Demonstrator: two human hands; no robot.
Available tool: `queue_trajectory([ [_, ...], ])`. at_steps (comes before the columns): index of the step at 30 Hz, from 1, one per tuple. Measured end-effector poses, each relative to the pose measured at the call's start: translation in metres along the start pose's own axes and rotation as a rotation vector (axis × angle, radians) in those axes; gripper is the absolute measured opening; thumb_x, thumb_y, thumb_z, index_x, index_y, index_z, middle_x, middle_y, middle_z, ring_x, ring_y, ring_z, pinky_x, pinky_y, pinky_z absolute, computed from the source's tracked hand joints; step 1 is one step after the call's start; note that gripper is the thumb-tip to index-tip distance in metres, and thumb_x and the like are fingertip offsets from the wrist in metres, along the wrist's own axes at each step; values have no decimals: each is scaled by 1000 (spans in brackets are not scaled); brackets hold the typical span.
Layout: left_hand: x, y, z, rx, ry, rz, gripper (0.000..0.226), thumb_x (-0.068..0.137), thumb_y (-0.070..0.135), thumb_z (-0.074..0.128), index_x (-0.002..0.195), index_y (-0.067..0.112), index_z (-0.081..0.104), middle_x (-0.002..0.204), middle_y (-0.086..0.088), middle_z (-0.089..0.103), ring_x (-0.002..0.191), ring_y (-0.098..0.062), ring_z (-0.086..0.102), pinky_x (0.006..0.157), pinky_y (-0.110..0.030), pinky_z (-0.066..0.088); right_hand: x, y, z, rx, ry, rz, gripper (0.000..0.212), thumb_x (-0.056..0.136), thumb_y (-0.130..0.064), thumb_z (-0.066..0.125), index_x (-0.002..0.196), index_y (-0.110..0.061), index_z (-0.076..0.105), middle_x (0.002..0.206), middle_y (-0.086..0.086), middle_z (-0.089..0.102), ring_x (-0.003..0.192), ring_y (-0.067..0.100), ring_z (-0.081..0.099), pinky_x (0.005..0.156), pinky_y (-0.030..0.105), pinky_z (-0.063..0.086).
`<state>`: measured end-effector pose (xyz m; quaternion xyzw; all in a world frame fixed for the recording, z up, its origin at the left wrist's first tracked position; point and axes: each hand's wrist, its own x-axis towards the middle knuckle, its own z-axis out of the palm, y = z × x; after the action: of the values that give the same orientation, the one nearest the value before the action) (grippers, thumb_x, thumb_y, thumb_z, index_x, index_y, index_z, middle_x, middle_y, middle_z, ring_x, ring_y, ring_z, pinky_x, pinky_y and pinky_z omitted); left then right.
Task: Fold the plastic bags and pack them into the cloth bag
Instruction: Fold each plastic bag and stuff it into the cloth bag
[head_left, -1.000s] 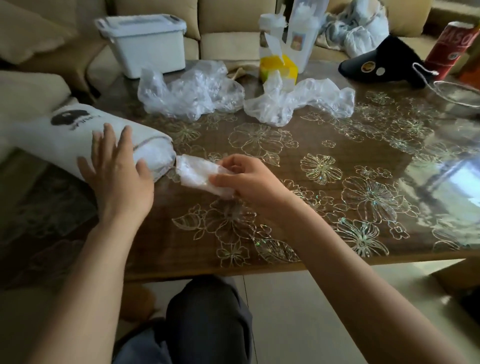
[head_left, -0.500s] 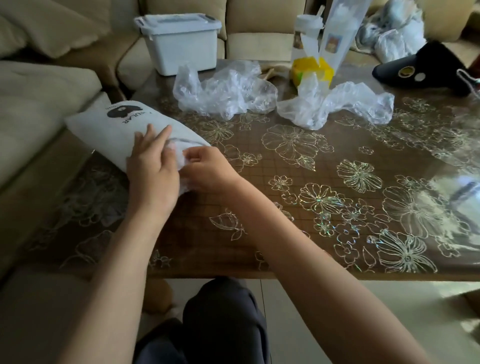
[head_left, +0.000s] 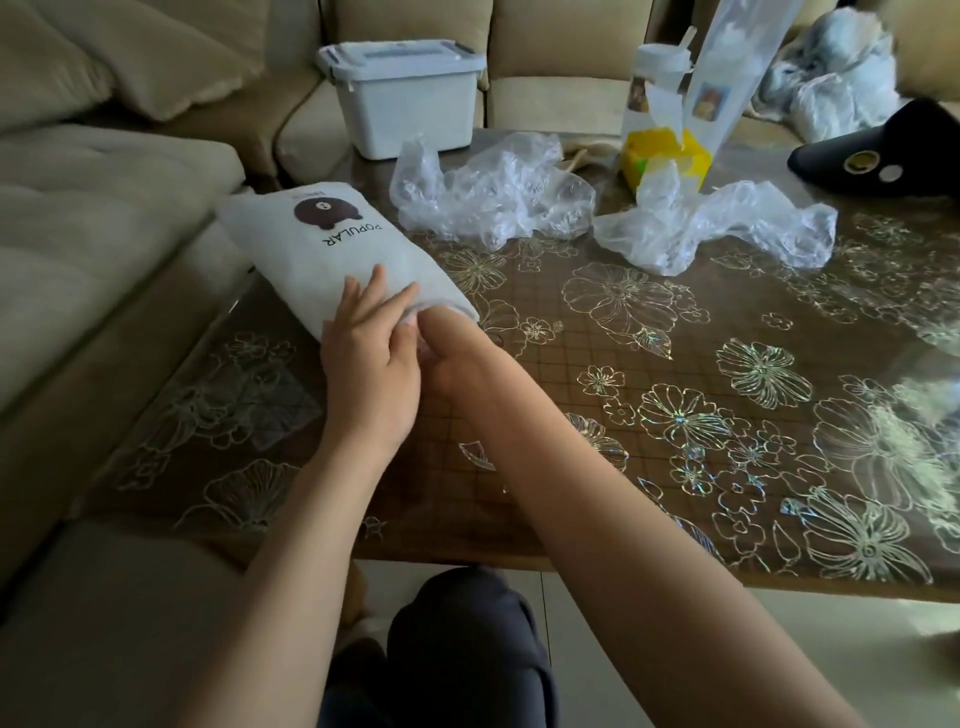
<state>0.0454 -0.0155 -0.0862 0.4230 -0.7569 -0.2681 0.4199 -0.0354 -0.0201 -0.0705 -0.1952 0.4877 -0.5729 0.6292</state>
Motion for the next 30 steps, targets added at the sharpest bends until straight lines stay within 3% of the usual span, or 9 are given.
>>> queue_trajectory([
  [2,1,-3,2,75,-1,39,37,98,9,38,132,9,53,151,-10,31,145,-26,13,117,-50,12,2,-3,-5,114,27,44,32,97,-8,31,67,-9,41,48,5,42,49,31,53,43,16,34],
  [6,1,-12,10,420,-176,34,52,100,36,31,149,20,22,159,-6,-5,145,-24,-13,114,-48,-7,-11,-15,-30,168,-61,94,24,90,-20,36,86,-3,53,80,12,51,67,22,46,67,29,40],
  [11,4,-25,27,689,-268,71,69,96,52,23,151,20,-6,153,-6,-30,138,-24,-32,110,-49,-19,-44,-39,-75,-253,42,-136,18,95,-14,46,92,-7,62,90,8,66,82,22,62,80,33,51],
  [14,17,-33,29,716,-259,71,69,97,49,28,151,19,-2,154,-6,-29,139,-25,-31,111,-51,-17,-53,-47,-115,-891,430,-442,17,92,-8,50,101,-10,65,99,5,65,88,19,60,78,30,49],
  [16,24,-32,31,703,-243,52,67,97,47,30,152,18,2,154,-6,-26,140,-25,-29,112,-52,-15,-46,-55,-149,-1575,690,-577,32,91,-15,51,121,-16,60,132,10,51,121,26,45,99,35,35],
  [19,19,-22,35,714,-159,94,72,96,47,35,151,14,4,156,-11,-19,142,-26,-23,110,-55,-17,-26,-65,-187,-1982,655,-473,42,96,-21,42,137,-15,46,158,15,8,146,28,0,116,41,0],
  [23,5,9,47,594,-1,294,64,94,42,37,148,10,24,157,-16,7,145,-28,-1,112,-53,-7,-5,-75,-202,-2007,663,-344,48,99,-25,31,141,-3,37,158,14,5,146,27,-8,117,43,-8],
  [26,3,30,56,456,11,359,56,93,36,34,140,7,41,154,-17,22,144,-29,12,115,-50,7,-9,-68,-198,-1956,668,-625,56,92,-24,29,139,6,34,151,17,28,145,30,10,118,43,-2],
  [30,-5,44,64,209,-68,303,50,95,29,46,140,9,40,154,-12,25,143,-23,17,116,-40,19,-44,-47,-181,-1631,589,-1093,44,83,-16,41,117,2,62,125,14,60,128,29,46,111,34,23],
])
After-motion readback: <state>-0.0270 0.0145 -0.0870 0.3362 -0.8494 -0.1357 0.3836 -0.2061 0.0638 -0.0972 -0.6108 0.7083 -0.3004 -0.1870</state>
